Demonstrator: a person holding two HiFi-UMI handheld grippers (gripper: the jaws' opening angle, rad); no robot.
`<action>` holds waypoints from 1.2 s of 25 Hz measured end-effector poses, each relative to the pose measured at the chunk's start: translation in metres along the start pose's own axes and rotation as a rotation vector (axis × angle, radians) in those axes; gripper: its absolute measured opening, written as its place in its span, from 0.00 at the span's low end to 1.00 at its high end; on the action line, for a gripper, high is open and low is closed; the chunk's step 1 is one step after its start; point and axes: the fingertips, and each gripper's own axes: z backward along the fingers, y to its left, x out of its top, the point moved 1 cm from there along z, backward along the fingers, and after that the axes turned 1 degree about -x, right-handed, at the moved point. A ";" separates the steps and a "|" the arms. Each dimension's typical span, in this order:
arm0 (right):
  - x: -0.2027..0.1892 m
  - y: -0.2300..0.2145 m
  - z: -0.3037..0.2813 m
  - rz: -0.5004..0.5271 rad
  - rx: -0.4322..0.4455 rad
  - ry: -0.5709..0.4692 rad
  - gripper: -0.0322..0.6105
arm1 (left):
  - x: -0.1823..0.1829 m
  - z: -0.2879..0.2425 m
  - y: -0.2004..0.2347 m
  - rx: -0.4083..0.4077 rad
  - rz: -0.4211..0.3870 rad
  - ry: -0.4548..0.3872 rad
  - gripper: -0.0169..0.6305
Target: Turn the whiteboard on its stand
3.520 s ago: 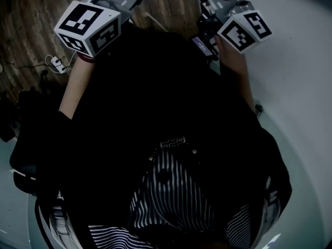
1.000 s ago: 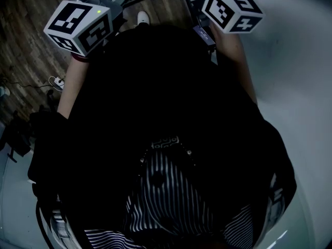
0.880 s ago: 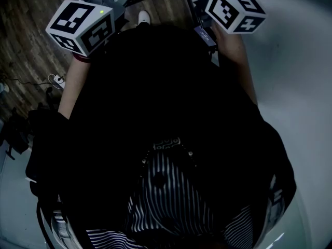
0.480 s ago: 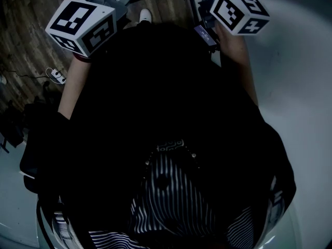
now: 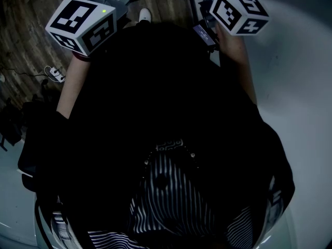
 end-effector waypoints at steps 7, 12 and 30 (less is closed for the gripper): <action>-0.002 -0.005 -0.003 0.032 -0.032 -0.017 0.33 | 0.000 -0.003 0.011 0.018 0.005 -0.006 0.03; -0.002 -0.017 -0.009 0.033 -0.031 -0.005 0.33 | -0.006 -0.002 0.018 0.019 0.020 0.002 0.03; -0.039 -0.034 -0.041 0.057 -0.088 0.013 0.31 | -0.055 0.031 0.029 0.076 0.010 0.021 0.03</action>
